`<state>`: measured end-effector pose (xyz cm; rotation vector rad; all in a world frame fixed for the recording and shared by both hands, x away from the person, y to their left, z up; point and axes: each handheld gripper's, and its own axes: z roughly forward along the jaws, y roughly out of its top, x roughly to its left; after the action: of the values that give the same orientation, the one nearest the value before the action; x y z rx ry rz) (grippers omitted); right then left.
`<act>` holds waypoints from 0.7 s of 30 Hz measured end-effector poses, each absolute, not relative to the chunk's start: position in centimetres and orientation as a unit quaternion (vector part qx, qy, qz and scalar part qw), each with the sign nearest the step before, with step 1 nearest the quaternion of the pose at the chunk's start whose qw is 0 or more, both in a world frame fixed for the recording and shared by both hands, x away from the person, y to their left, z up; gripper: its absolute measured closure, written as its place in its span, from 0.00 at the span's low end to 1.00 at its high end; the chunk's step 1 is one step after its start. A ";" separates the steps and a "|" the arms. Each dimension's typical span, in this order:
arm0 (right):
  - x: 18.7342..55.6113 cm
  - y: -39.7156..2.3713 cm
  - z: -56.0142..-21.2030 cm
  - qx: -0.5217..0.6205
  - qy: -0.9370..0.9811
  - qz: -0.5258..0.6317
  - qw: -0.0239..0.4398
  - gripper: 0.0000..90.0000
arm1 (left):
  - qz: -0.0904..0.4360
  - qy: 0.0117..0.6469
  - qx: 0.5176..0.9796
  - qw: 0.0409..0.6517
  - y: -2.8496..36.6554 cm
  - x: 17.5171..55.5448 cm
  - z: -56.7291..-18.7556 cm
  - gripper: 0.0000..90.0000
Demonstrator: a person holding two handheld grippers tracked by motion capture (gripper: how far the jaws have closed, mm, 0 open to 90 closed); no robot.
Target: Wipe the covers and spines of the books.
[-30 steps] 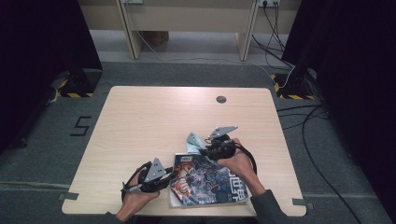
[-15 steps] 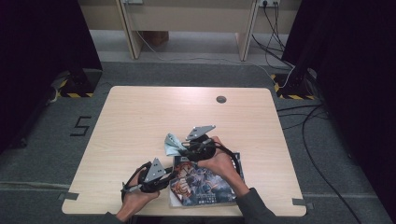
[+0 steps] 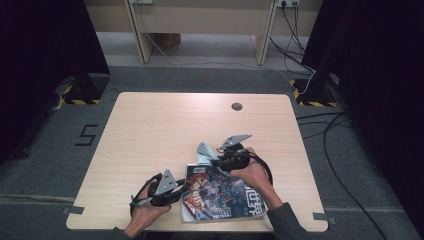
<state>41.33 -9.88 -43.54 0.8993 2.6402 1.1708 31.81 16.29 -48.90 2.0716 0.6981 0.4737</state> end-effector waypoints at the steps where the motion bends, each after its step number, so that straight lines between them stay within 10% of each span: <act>1: 41.5 -10.6 -43.8 0.304 0.872 0.379 0.061 0.89 | 0.190 0.282 0.832 0.439 16.3 31.8 -48.9 0.84; 21: 42.7 -15.5 -45.4 0.362 0.857 0.362 0.058 0.89 | 0.190 0.279 0.830 0.444 16.3 31.7 -48.7 0.84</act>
<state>42.67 -15.47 -45.41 1.0979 2.5971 1.0981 31.74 16.34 -48.73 2.0579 0.6924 0.4713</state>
